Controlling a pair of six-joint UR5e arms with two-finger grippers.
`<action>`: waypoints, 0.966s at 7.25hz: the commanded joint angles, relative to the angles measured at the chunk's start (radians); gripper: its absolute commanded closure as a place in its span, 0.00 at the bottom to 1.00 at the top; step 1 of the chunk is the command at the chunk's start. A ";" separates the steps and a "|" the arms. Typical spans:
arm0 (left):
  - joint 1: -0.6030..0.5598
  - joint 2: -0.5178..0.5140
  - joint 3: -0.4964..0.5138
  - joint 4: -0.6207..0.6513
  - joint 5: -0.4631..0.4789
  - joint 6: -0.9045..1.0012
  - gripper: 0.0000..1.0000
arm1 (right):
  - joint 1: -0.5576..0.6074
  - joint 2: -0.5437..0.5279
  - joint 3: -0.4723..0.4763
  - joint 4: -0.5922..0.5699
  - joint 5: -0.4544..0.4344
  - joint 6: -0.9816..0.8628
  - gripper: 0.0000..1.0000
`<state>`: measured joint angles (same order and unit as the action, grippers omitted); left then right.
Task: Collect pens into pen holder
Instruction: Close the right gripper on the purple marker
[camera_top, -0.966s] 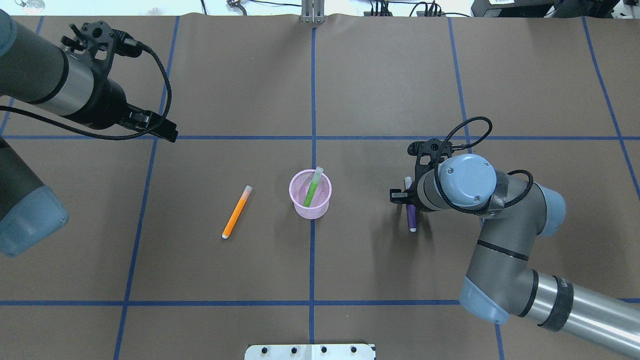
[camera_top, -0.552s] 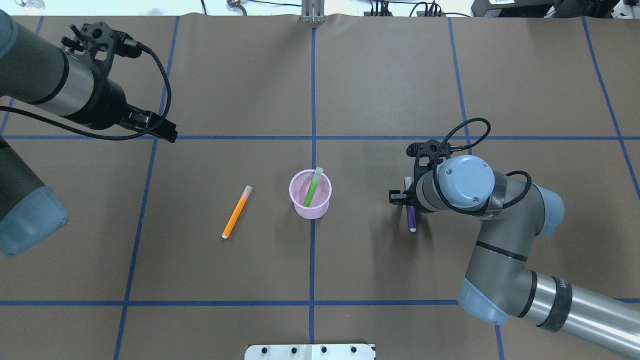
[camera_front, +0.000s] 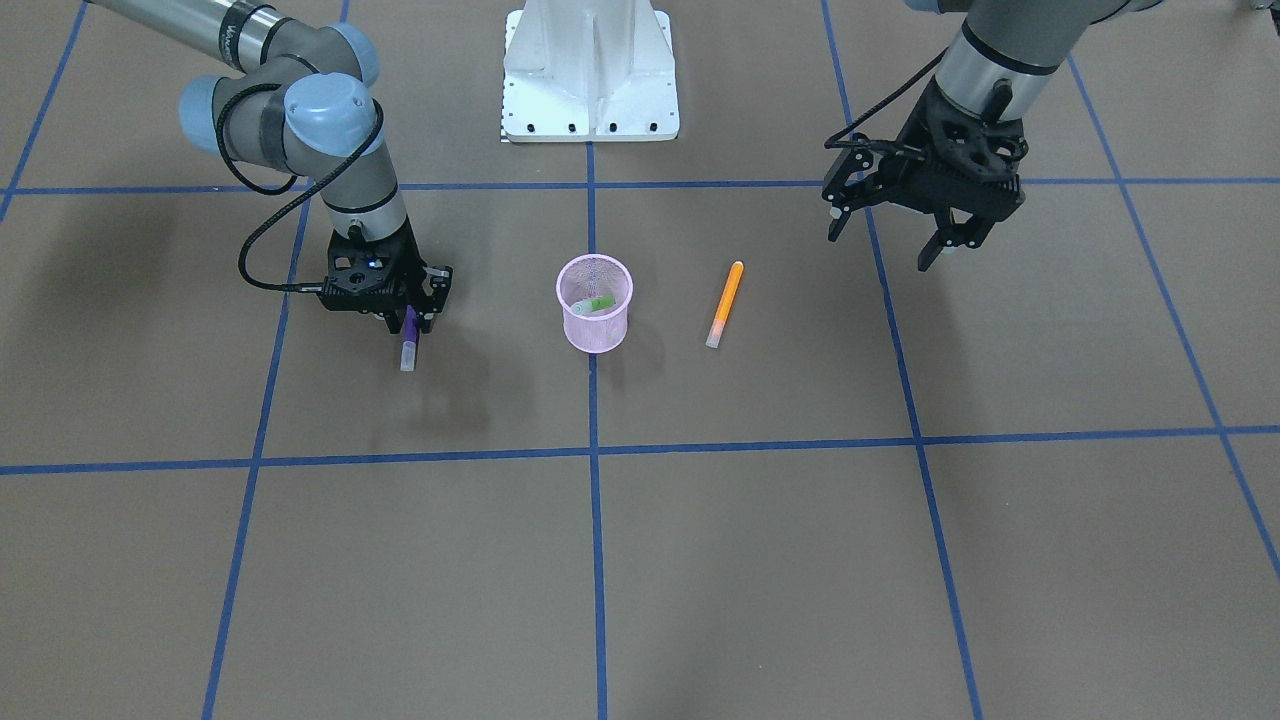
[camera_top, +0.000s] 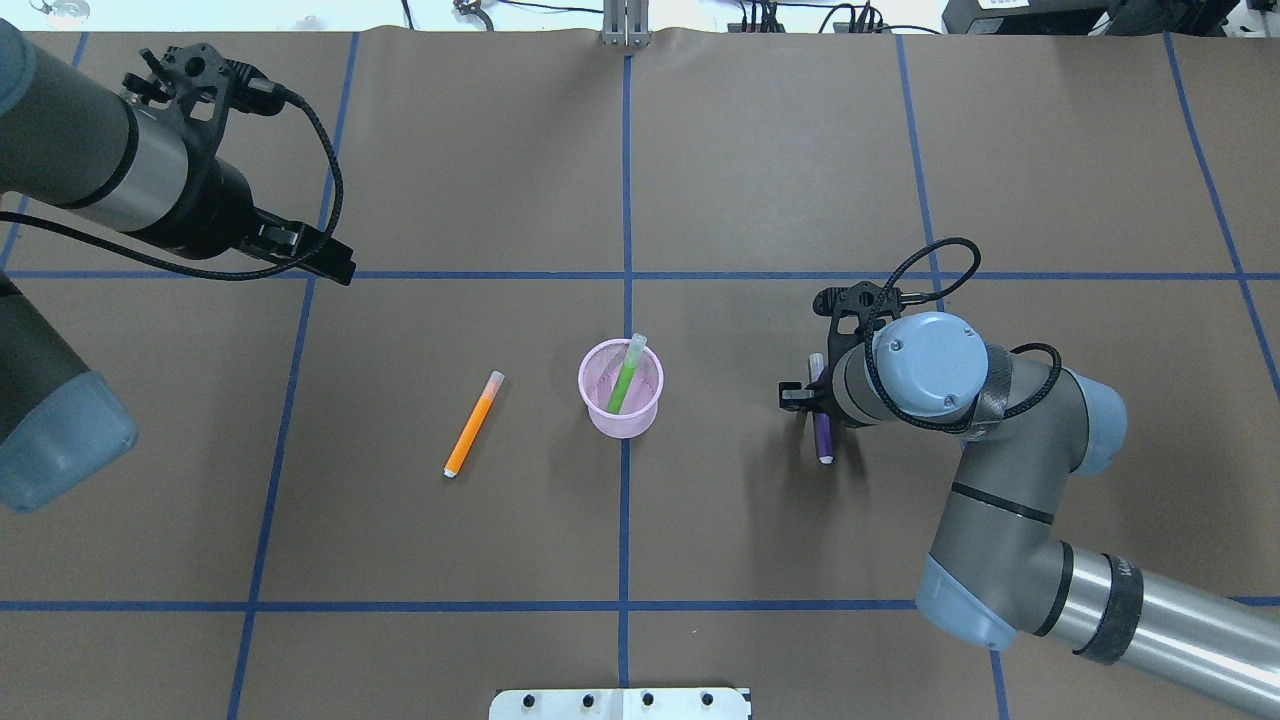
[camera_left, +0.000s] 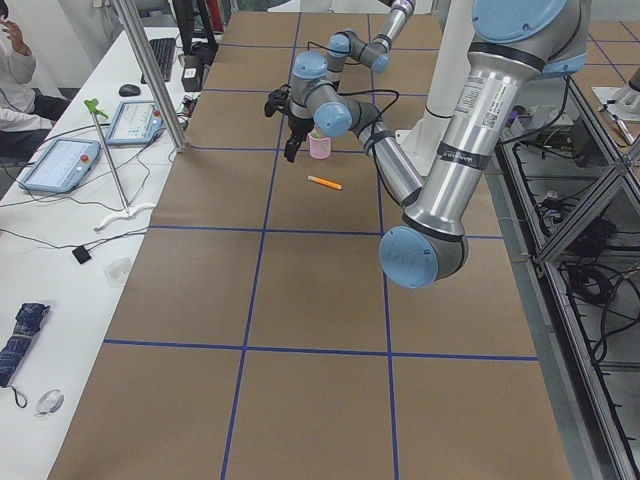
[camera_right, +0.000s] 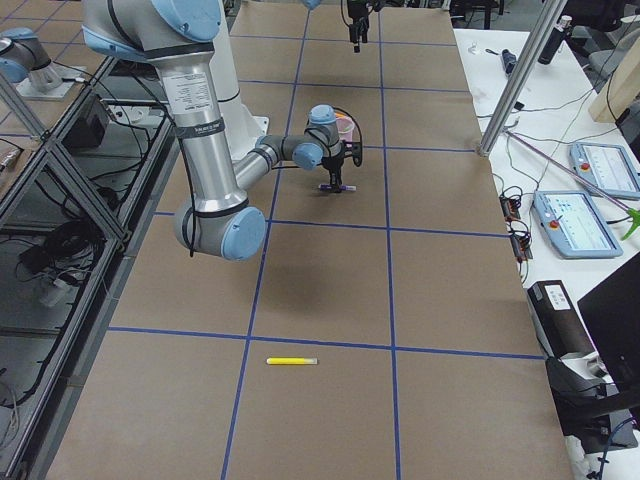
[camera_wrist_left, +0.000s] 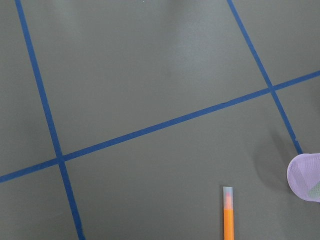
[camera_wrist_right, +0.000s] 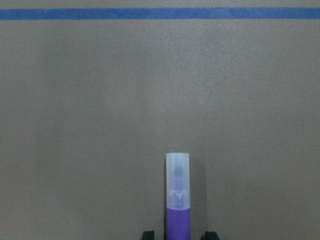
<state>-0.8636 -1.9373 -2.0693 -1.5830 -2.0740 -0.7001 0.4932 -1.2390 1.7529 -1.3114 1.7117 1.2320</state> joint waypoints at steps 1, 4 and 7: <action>0.000 0.000 0.002 0.000 0.000 0.001 0.00 | -0.001 0.006 -0.001 0.000 -0.001 0.003 0.83; 0.000 0.000 0.002 0.000 0.002 0.001 0.00 | -0.004 0.013 0.002 0.000 0.003 0.001 1.00; 0.000 0.004 0.003 0.000 0.000 0.014 0.00 | 0.007 0.042 0.072 0.000 -0.131 -0.016 1.00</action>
<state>-0.8636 -1.9357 -2.0674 -1.5831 -2.0738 -0.6931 0.4971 -1.2166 1.7880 -1.3116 1.6689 1.2230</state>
